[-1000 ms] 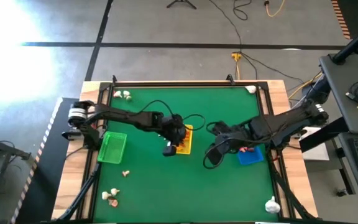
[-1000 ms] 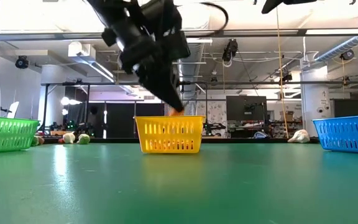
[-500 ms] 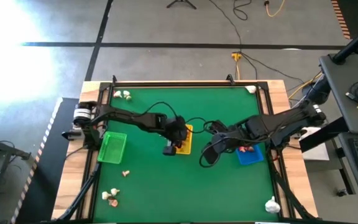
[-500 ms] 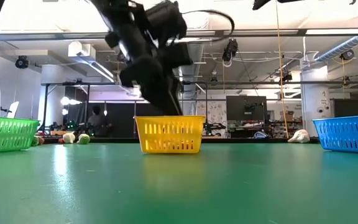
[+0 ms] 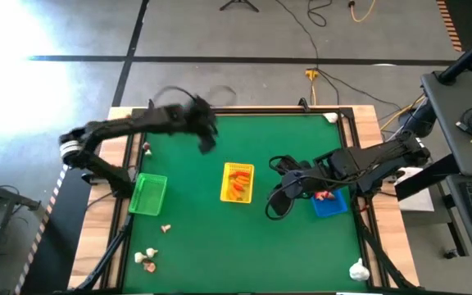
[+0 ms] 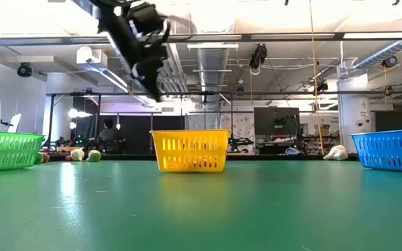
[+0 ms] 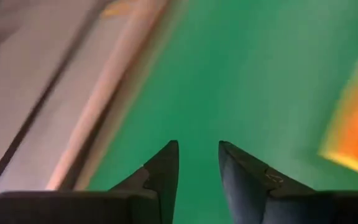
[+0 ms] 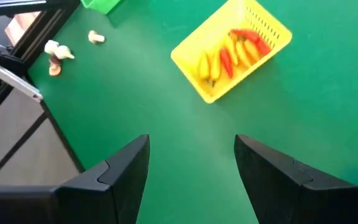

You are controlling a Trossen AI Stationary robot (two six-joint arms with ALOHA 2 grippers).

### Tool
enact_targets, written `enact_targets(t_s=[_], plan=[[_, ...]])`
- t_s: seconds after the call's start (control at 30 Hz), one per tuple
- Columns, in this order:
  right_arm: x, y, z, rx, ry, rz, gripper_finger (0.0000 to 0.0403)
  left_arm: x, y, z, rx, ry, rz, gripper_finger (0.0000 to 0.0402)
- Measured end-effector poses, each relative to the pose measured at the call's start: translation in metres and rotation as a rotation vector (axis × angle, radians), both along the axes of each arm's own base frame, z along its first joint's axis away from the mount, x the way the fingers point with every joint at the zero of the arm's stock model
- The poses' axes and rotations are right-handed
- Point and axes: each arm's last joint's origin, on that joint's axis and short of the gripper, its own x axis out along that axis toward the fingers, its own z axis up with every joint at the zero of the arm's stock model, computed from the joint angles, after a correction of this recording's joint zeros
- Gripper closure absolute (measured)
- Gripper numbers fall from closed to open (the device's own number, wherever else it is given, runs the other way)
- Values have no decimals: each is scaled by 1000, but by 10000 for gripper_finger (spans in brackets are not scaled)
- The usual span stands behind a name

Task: Sort produce into baskets
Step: Put the red chili pepper into the yellow bin

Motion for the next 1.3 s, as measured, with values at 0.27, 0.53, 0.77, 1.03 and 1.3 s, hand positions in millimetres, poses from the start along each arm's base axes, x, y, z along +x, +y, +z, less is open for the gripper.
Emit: enact_targets(t_s=[0.27, 0.53, 0.77, 1.03, 1.3], plan=[[3, -14, 2, -164, -15, 16, 177, -85, 78, -11, 76, 64, 768, 323], [9, -51, 20, -308, -29, 82, 177, -129, 125, -53, -67, 231, 903, 325], [6, -84, 54, -490, -77, 182, 177, -117, 150, -60, -107, 279, 1016, 306], [-2, -107, 80, -697, -77, 313, 177, -109, 182, -86, -306, 611, 1027, 279], [-6, -132, 75, -774, 35, 357, 177, -108, 199, -100, -389, 693, 1161, 278]])
